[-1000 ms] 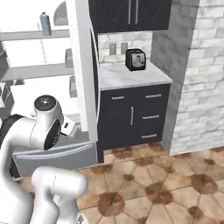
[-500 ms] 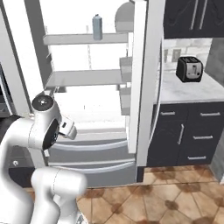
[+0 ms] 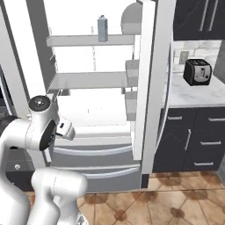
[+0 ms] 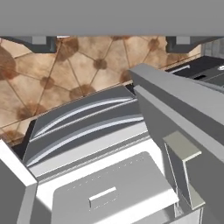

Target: Take a sugar cube from the saucer and place it inside the coffee. Then, grab milk from the fridge and place it next to the coffee on the counter to sweeten the coffee.

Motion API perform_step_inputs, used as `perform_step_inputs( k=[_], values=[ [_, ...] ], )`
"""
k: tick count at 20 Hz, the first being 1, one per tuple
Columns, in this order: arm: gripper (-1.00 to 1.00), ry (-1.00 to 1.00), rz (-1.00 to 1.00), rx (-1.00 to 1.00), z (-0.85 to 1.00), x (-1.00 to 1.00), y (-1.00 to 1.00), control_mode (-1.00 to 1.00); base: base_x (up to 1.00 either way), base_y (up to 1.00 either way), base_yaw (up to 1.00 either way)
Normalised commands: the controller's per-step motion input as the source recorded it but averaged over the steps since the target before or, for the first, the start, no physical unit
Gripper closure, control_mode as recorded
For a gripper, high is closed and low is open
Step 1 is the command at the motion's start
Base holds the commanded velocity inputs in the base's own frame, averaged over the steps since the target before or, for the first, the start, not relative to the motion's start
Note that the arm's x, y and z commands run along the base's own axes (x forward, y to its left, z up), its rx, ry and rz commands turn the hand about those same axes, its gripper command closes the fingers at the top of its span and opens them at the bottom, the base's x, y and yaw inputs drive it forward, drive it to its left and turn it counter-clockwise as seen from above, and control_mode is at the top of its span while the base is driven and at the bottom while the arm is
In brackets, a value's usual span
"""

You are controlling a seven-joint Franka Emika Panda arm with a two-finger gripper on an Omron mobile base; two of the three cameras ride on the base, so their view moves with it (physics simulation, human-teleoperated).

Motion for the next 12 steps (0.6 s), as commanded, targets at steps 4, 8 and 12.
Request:
perform_step_inputs(
  k=[4,8,12],
  values=[
    [-1.0,0.0,0.0,0.0,0.0,0.0,0.0,1.0,0.16,-0.47,0.0],
    [-1.0,0.0,0.0,0.0,0.0,0.0,0.0,1.0,0.34,-0.32,0.0],
    [-1.0,0.0,0.0,0.0,0.0,0.0,0.0,1.0,0.57,-0.02,0.01]
  ],
)
